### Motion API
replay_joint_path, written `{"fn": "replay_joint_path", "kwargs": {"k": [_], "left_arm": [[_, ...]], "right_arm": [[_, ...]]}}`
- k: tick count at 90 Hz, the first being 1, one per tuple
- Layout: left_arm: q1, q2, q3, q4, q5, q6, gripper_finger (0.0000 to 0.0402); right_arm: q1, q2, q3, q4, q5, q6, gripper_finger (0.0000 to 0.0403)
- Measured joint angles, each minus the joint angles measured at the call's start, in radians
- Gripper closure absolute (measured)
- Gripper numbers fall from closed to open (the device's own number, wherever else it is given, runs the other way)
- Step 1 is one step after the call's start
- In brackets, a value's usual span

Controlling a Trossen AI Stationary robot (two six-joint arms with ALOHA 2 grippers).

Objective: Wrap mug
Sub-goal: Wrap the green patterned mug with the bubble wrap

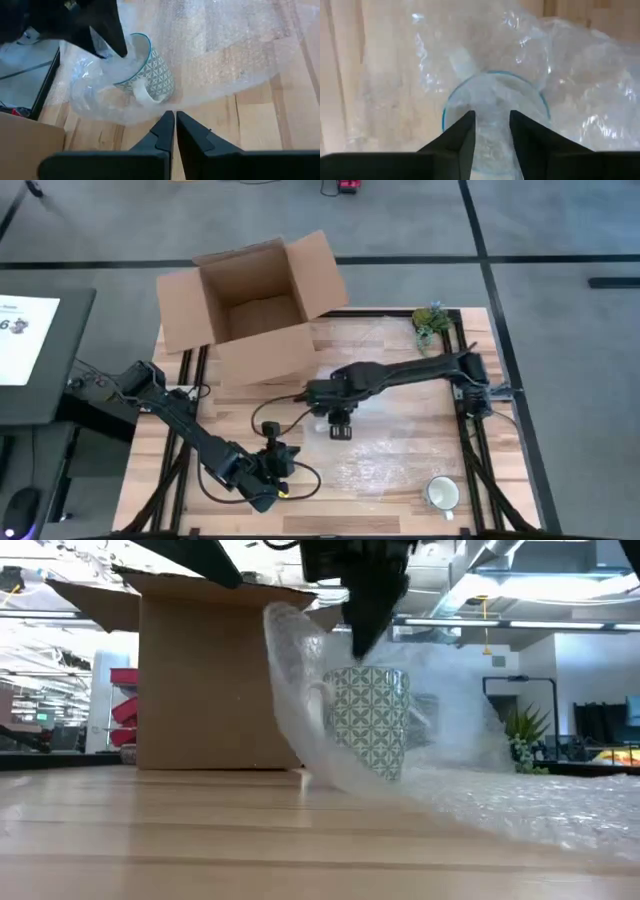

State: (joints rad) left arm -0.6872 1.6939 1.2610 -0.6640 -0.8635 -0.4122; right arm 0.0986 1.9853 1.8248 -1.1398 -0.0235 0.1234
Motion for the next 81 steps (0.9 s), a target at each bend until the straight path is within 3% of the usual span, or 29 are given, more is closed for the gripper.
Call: {"fn": "replay_joint_path", "kwargs": {"k": [18, 54, 81], "left_arm": [[0.000, 0.000, 0.000, 0.000, 0.002, 0.000, 0.0402], [-0.001, 0.000, 0.000, 0.004, 0.026, -0.004, 0.0402], [-0.001, 0.000, 0.000, 0.006, 0.028, -0.004, 0.0402]], "right_arm": [[0.012, -0.026, 0.001, 0.042, 0.000, 0.015, 0.0290], [-0.010, 0.180, -0.043, 0.097, -0.001, -0.024, 0.0330], [-0.008, 0.130, -0.048, 0.095, -0.009, -0.031, 0.0272]]}}
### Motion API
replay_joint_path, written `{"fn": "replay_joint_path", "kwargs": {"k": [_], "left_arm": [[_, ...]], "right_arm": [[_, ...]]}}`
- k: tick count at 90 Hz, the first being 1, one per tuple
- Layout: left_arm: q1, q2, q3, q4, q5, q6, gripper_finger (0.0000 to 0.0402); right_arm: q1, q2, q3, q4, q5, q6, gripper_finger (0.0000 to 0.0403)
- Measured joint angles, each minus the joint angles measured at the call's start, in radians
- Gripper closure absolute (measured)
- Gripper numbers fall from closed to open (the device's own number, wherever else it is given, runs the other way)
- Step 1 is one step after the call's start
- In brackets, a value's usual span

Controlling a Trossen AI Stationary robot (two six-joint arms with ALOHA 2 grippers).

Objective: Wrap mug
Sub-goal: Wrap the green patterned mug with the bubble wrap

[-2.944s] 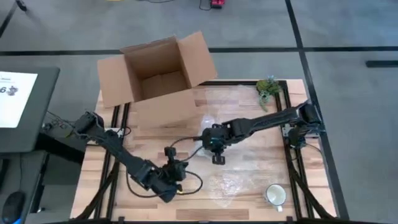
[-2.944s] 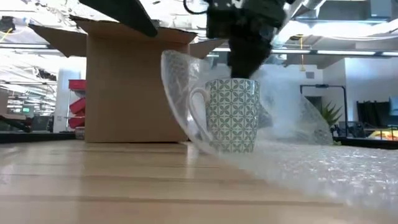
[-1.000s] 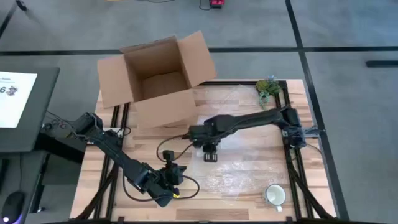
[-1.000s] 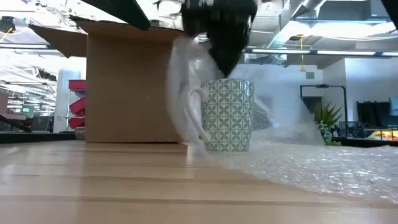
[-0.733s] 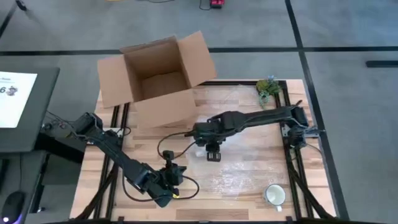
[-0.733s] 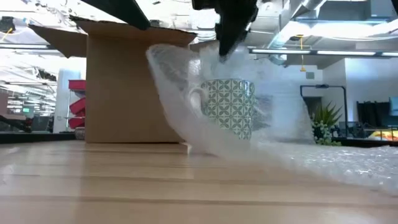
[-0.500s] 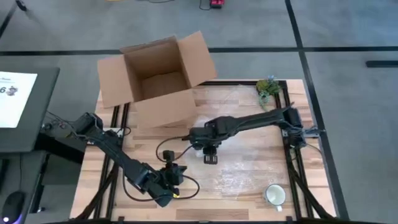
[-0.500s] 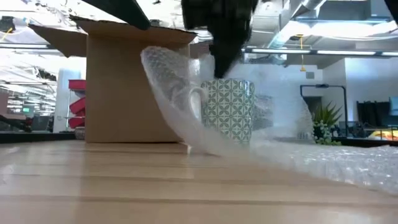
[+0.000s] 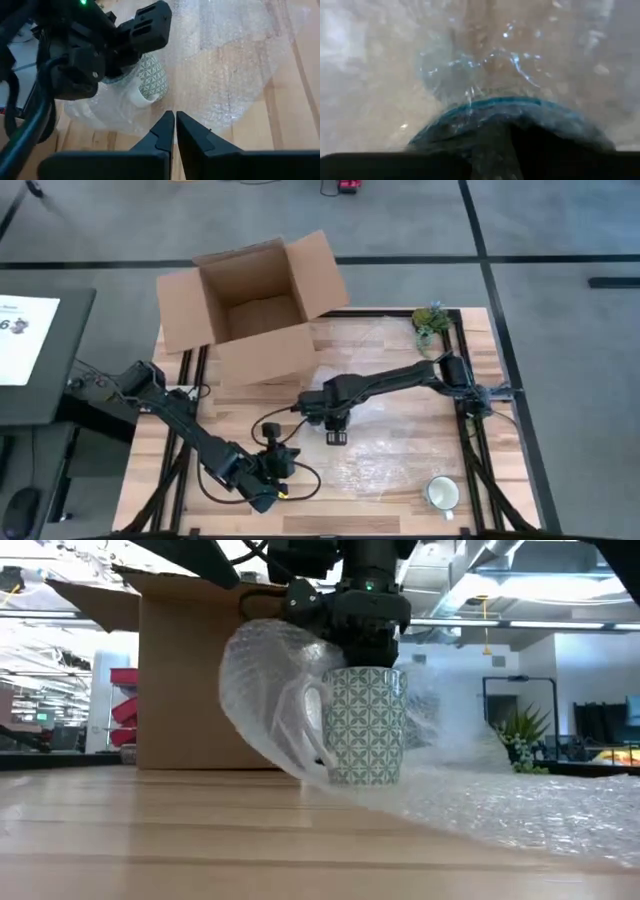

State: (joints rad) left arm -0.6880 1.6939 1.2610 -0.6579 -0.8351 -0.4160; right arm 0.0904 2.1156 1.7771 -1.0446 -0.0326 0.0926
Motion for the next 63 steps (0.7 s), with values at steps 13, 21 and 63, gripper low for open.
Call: {"fn": "replay_joint_path", "kwargs": {"k": [13, 21, 63], "left_arm": [[0.000, 0.000, 0.000, 0.003, 0.001, 0.000, 0.0402], [0.000, 0.000, 0.000, 0.005, 0.001, -0.001, 0.0402], [0.001, 0.000, 0.000, 0.003, 0.001, -0.011, 0.0402]], "right_arm": [[0.004, -0.088, 0.002, -0.030, 0.000, 0.022, 0.0233], [0.010, -0.121, 0.003, -0.050, 0.000, 0.038, 0.0216], [0.026, -0.130, -0.039, 0.098, 0.010, 0.034, 0.0330]]}}
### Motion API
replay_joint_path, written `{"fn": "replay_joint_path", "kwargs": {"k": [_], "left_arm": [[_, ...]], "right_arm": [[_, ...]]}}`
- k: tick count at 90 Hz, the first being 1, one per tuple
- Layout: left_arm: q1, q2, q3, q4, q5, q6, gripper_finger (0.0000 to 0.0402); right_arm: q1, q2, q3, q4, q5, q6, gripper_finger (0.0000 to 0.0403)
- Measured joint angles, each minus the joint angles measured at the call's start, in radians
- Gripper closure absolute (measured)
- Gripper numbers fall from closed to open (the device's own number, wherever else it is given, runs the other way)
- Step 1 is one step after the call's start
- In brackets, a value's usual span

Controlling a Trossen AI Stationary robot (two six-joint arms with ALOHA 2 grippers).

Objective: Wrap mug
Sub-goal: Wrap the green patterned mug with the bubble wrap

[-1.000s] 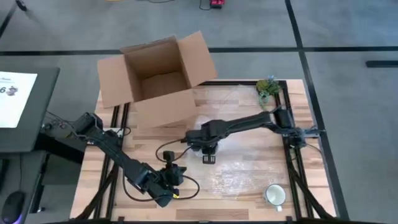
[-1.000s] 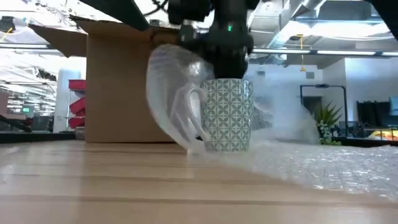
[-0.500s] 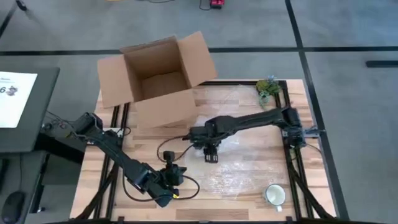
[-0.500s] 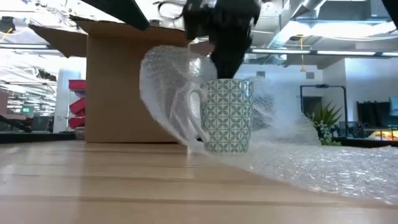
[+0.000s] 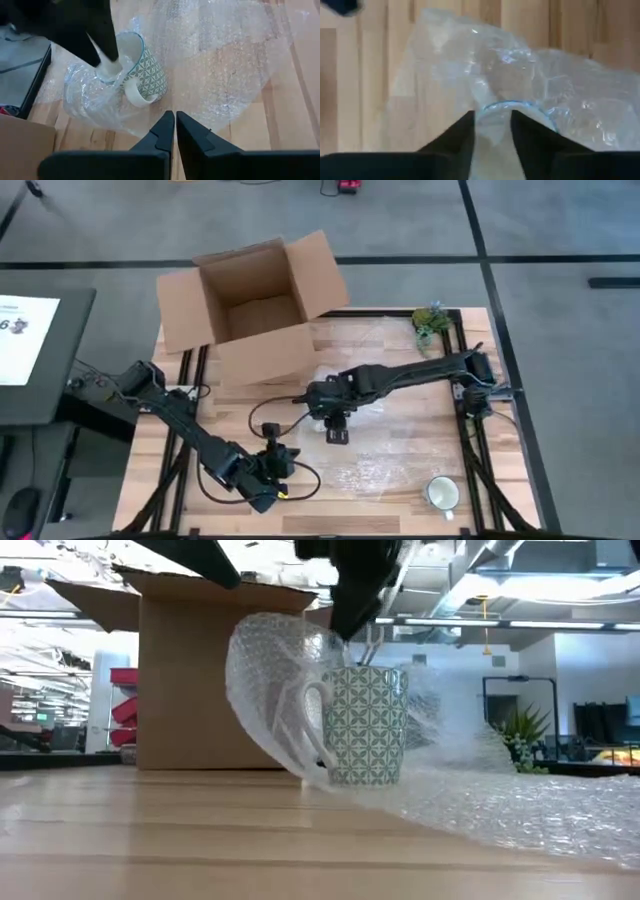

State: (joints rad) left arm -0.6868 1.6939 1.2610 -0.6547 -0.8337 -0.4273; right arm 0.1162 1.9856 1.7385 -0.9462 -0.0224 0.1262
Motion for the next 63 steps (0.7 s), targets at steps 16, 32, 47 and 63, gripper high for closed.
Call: {"fn": "replay_joint_path", "kwargs": {"k": [16, 32, 47, 63], "left_arm": [[0.000, 0.000, 0.000, 0.000, 0.002, 0.000, 0.0402], [-0.001, 0.000, 0.000, 0.000, 0.003, 0.000, 0.0402], [-0.001, 0.000, 0.000, 0.000, 0.002, 0.000, 0.0402], [-0.001, 0.000, 0.000, 0.000, 0.007, 0.000, 0.0402]], "right_arm": [[-0.013, 0.105, -0.028, -0.009, -0.002, -0.005, 0.0394], [-0.019, 0.142, -0.026, -0.009, -0.010, -0.045, 0.0398], [-0.008, 0.083, -0.015, -0.050, -0.004, -0.046, 0.0401], [0.019, -0.037, 0.007, -0.096, 0.018, -0.023, 0.0398]]}}
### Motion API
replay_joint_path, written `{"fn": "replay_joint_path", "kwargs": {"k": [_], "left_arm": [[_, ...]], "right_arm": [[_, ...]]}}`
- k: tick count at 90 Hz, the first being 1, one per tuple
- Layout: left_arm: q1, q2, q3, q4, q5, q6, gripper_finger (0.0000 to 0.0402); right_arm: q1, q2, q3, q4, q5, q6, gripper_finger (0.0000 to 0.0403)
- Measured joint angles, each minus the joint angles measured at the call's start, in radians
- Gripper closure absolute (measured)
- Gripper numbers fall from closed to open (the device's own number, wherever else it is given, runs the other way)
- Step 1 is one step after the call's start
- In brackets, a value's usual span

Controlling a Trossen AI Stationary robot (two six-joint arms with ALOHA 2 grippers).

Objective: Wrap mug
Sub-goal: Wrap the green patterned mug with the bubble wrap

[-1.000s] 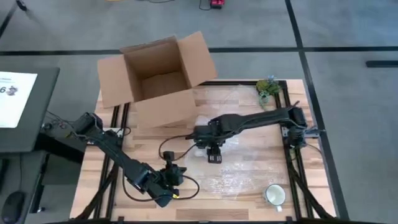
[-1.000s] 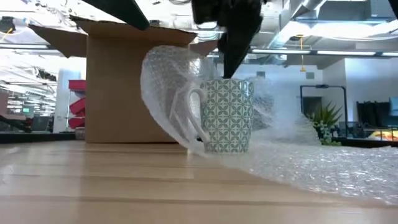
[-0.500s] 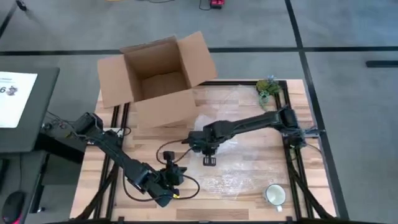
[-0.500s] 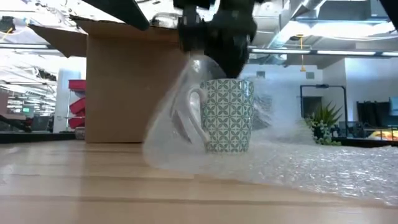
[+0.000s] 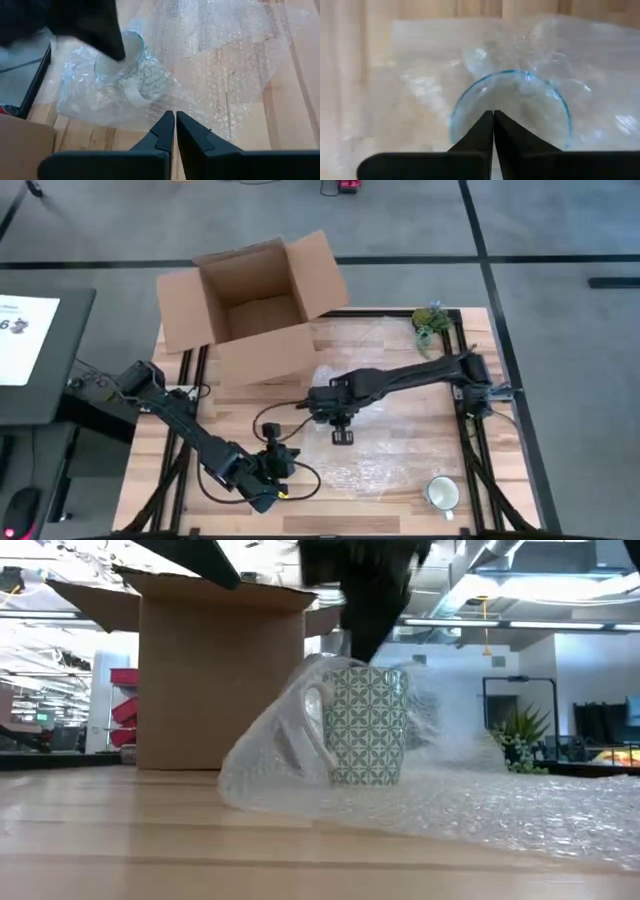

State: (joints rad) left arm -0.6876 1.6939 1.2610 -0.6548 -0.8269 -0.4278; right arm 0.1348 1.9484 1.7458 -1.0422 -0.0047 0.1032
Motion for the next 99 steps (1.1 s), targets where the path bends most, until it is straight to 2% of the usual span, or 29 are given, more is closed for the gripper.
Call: {"fn": "replay_joint_path", "kwargs": {"k": [17, 33, 41, 53, 72, 86, 99], "left_arm": [[-0.009, 0.000, 0.000, -0.001, 0.011, -0.006, 0.0402], [-0.031, 0.000, 0.000, -0.028, 0.011, -0.051, 0.0402], [-0.034, 0.000, 0.000, -0.040, 0.027, -0.075, 0.0402], [-0.023, 0.000, 0.000, -0.040, 0.143, -0.086, 0.0402], [-0.020, 0.000, 0.000, -0.041, 0.122, -0.092, 0.0402], [0.017, 0.002, 0.000, 0.046, 0.119, -0.113, 0.0402], [0.090, 0.010, 0.000, 0.160, 0.149, -0.027, 0.0402]], "right_arm": [[0.042, -0.100, -0.032, 0.024, 0.007, 0.005, 0.0398], [0.077, -0.178, -0.227, 0.090, 0.070, 0.079, 0.0392], [0.074, -0.227, -0.342, 0.149, 0.083, 0.130, 0.0373], [0.066, -0.283, -0.481, 0.221, 0.084, 0.183, 0.0331], [0.096, -0.355, -0.621, 0.255, 0.084, 0.243, 0.0275], [0.150, -0.392, -0.705, 0.387, 0.088, 0.278, 0.0256], [0.229, -0.393, -0.744, 0.487, 0.162, 0.314, 0.0257]]}}
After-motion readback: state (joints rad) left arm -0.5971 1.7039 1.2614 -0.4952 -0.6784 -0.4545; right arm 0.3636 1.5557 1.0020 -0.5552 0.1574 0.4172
